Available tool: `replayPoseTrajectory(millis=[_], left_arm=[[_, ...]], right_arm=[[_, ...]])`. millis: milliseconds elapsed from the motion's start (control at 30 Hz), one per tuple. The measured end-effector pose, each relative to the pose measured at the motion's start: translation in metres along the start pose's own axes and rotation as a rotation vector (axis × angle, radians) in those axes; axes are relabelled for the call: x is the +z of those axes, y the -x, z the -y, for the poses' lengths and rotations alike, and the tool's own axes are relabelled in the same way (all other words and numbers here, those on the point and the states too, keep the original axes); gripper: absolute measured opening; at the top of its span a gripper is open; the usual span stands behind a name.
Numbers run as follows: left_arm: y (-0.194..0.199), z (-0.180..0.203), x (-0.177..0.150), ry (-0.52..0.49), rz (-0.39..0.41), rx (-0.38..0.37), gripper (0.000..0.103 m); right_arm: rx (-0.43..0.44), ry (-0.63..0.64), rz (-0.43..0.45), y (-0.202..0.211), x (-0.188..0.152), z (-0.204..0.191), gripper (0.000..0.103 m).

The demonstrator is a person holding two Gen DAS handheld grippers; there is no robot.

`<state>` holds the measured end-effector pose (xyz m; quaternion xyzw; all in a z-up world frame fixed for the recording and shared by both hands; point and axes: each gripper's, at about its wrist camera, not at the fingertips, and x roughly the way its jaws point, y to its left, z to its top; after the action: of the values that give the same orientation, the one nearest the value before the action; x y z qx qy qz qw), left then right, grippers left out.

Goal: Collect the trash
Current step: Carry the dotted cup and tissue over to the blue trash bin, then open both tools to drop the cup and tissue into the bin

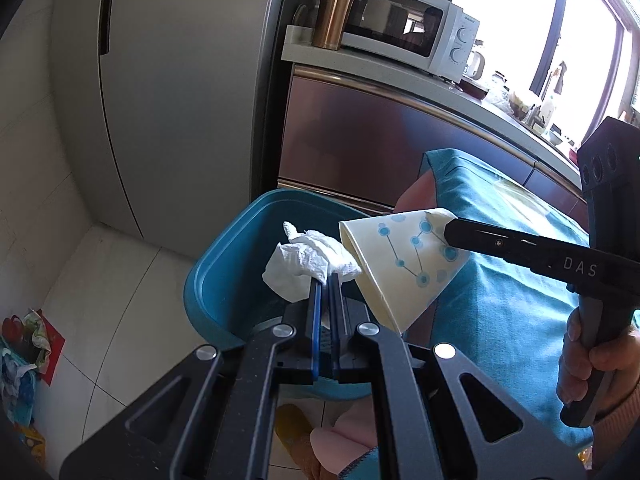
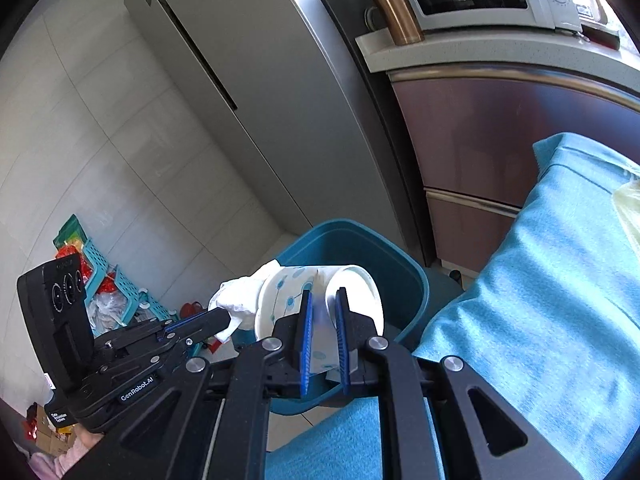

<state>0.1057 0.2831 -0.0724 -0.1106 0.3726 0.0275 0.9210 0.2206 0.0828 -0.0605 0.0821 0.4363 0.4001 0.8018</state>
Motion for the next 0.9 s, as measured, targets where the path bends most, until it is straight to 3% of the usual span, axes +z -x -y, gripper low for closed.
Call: replayPoseTrajectory(millis=[400,667,900], left_arm=[[-0.039,-0.005,-0.001,0.017,-0.066,0.007,0.006],[-0.046,-0.005,-0.006,0.022,-0.072,0.003,0.009],[-0.029,0.006,-0.007,-0.008,-0.025,0.006,0.019]], right_arm=[[-0.029,-0.001,-0.107,-0.041,-0.002,-0.005,0.014],[-0.027,-0.014,-0.076,-0.027,-0.011,0.002,0.022],[-0.022,-0.011,-0.032,-0.003,-0.017,0.008,0.023]])
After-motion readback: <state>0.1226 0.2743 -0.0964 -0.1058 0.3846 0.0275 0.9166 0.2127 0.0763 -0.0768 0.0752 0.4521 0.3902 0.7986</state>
